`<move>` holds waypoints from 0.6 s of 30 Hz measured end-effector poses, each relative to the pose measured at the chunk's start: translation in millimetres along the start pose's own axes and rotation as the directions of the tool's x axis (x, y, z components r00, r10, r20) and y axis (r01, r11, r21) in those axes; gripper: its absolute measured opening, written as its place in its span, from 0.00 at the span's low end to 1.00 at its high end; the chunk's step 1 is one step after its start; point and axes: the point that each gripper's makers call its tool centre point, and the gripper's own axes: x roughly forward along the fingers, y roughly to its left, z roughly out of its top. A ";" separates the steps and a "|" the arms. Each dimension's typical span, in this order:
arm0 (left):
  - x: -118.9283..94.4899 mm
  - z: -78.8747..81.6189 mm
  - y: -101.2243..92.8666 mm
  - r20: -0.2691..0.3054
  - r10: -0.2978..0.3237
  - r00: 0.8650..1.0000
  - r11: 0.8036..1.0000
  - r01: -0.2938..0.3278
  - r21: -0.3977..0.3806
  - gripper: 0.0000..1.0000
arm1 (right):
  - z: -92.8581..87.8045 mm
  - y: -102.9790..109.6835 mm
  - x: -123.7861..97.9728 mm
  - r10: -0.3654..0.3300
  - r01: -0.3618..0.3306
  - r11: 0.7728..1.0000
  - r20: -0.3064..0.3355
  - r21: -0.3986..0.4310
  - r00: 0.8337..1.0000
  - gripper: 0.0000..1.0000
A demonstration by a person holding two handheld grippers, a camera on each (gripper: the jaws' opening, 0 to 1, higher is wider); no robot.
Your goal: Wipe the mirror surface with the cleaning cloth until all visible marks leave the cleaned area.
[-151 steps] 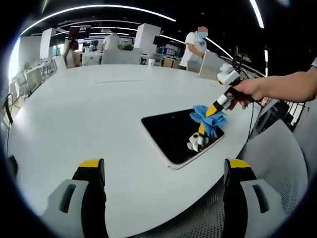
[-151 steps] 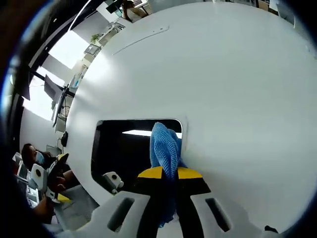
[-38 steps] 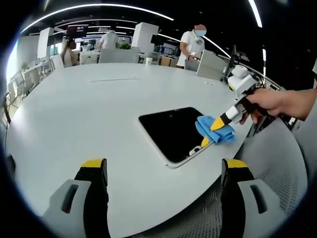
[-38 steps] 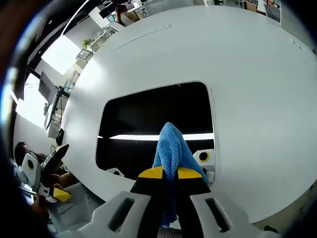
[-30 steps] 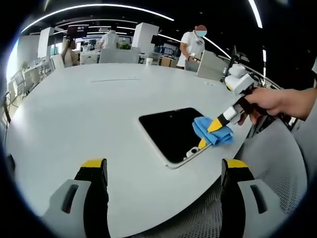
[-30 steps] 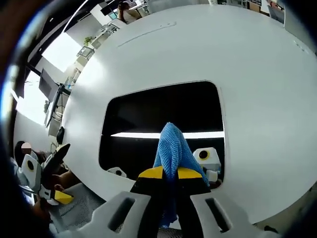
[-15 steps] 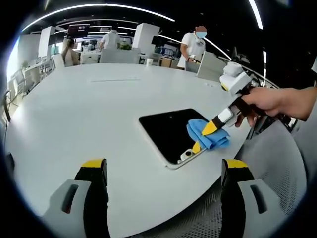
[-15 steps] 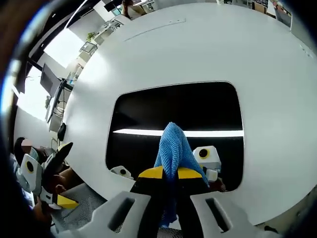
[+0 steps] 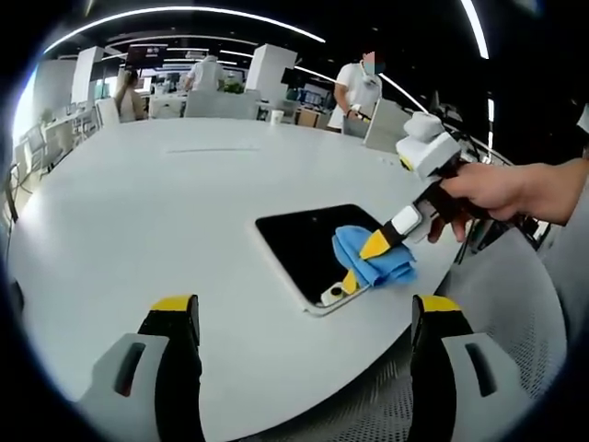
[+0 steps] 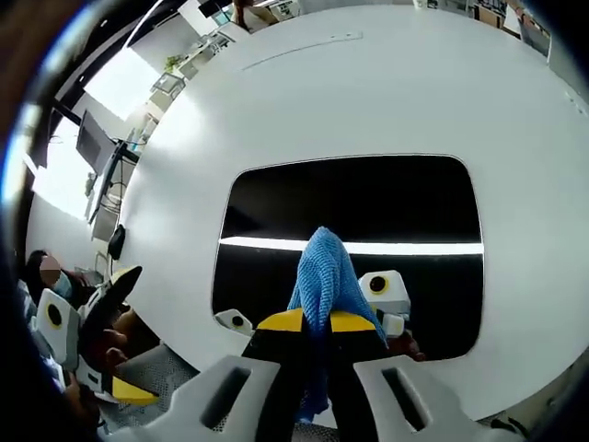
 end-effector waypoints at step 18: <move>-0.2 -2.0 -4.8 -0.012 -0.014 1.000 1.000 0.014 -0.007 0.97 | 2.7 38.3 13.1 0.042 -0.042 0.998 0.003 -0.044 0.999 0.02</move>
